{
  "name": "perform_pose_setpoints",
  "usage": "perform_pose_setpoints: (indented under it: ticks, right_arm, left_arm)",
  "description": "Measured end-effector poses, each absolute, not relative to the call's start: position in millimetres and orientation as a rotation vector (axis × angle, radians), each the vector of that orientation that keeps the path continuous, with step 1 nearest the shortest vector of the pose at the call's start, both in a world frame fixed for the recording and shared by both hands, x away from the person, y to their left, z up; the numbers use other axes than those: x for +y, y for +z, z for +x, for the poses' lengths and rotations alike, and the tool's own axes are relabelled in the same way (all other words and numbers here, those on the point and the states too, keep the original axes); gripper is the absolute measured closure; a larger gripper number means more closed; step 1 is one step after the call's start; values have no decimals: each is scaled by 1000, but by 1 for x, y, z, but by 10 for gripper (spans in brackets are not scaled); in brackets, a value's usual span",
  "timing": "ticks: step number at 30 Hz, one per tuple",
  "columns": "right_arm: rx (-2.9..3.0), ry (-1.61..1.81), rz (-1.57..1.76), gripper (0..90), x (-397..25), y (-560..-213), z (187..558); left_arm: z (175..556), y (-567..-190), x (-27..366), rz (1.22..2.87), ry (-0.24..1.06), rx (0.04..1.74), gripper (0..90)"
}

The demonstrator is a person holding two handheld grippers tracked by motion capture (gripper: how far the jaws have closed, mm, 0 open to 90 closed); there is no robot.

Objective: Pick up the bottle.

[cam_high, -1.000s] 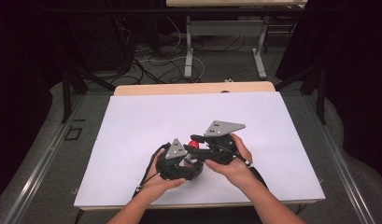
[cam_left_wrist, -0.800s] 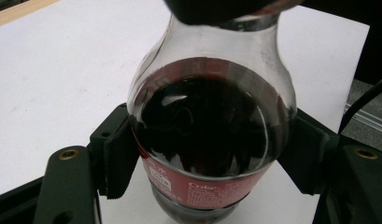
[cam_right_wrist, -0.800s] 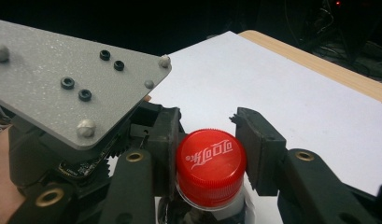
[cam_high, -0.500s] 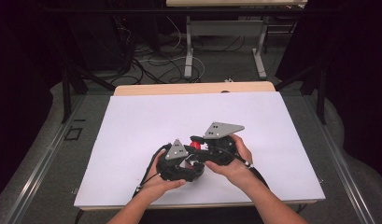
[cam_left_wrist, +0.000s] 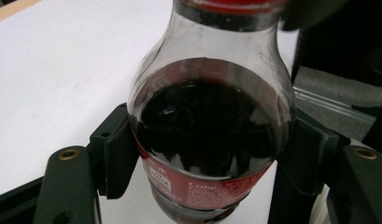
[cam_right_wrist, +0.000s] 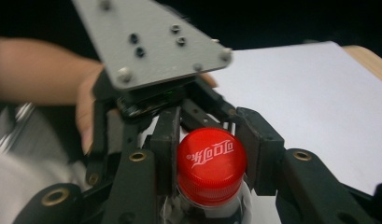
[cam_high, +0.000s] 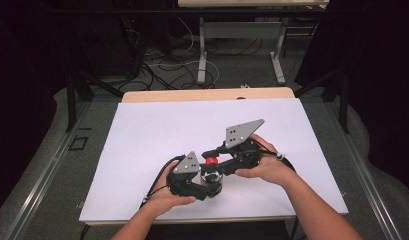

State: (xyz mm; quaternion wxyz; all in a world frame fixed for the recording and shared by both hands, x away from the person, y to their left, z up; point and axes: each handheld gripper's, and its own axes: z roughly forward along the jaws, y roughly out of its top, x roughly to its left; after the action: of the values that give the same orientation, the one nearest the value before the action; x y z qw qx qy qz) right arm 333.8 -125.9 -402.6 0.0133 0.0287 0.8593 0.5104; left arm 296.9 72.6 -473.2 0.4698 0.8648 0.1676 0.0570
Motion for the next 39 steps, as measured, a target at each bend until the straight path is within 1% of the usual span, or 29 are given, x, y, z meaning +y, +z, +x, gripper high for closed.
perform_pose_setpoints:
  ticks: [3,6,10,13,15,17,19,21,22,23,27,32,36,39]
  right_arm:
    - [2733,1603,-127,616,-128,-400,341]
    - [2812,1596,-261,616,-128,-398,350]
    - [2870,1534,-284,614,-124,-396,354]
    - [2837,1528,-212,601,-121,-396,354]
    - [2826,1532,-164,538,-121,-396,351]
    - [2799,1543,-83,529,-121,-393,349]
    - [2742,1545,-27,487,-121,-391,347]
    - [2694,1534,37,470,-123,-388,345]
    - [2677,1529,76,442,-124,-387,343]
    - [2659,1518,140,432,-126,-386,341]
    - [2571,1467,291,431,-129,-384,331]
    - [2477,1424,382,432,-129,-385,315]
    - [2421,1433,509,431,-125,-390,306]
    - [2363,1397,573,432,-120,-396,302]
  left_arm:
    - [294,-472,70,2123,135,382,300]
    - [293,-473,69,2125,117,375,300]
    - [296,-475,70,2124,140,397,299]
    - [297,-475,72,2118,144,425,299]
    - [299,-474,74,2118,162,435,299]
    - [300,-475,75,2116,164,446,299]
    - [301,-475,76,2113,163,466,299]
    - [303,-475,77,2110,178,486,299]
    - [303,-475,78,2105,173,500,299]
    - [304,-475,79,2103,182,507,298]
    - [307,-474,82,2098,192,548,299]
    - [308,-475,84,2097,216,567,299]
    - [308,-476,81,2092,242,581,299]
    - [308,-477,81,2099,233,594,299]
